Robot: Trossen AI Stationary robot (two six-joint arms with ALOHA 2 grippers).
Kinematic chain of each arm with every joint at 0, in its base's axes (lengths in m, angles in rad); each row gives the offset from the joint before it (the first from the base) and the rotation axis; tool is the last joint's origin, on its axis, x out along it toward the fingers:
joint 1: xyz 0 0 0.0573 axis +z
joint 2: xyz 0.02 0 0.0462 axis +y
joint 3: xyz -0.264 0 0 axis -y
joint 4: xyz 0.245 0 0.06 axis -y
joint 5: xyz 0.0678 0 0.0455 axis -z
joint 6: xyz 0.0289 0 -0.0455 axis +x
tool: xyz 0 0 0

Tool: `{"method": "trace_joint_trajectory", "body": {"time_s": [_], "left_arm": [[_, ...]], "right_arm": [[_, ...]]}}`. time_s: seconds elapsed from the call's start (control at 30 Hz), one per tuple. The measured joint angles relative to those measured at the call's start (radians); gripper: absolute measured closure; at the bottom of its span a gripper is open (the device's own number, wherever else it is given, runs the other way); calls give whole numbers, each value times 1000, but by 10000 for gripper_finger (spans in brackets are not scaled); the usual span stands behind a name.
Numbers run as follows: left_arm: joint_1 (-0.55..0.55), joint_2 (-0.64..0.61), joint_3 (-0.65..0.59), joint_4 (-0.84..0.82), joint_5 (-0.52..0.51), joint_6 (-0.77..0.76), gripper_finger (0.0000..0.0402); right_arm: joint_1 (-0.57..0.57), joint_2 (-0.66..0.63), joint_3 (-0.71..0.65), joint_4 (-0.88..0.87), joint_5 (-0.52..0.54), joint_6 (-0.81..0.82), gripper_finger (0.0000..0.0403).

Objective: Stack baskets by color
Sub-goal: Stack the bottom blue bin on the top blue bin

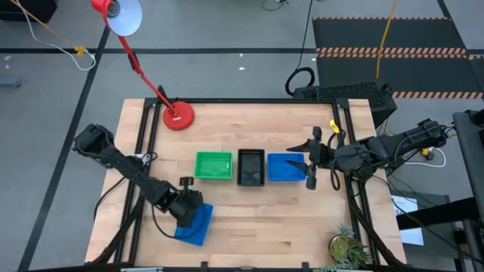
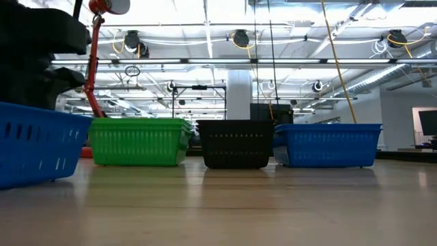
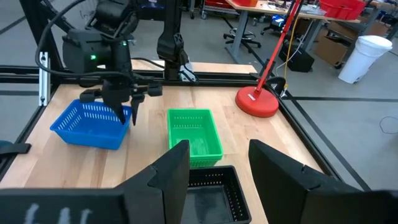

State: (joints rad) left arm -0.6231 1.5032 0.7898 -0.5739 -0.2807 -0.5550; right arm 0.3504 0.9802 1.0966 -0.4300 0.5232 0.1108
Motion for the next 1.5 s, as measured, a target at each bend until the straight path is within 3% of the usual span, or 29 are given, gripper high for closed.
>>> {"method": "trace_joint_trajectory", "body": {"time_s": [0.17,0.33,0.5,0.67,0.8,1.1,1.5], "left_arm": [[25,-4,36,-16,-3,11,386],[45,-18,163,-99,-38,4,389],[45,-40,351,-214,-222,60,395],[85,-41,519,-293,-476,74,394],[175,-40,592,-297,-563,68,395],[368,-40,606,-286,-577,-119,394],[378,-36,588,-218,-569,-157,396]], "right_arm": [[0,0,0,1,0,0,243],[0,14,0,51,0,-5,243],[0,58,0,117,0,-51,243],[0,105,0,200,1,-93,243],[1,144,0,302,46,-149,243],[8,243,0,366,339,-302,243],[-16,405,0,560,408,-499,243]]}}
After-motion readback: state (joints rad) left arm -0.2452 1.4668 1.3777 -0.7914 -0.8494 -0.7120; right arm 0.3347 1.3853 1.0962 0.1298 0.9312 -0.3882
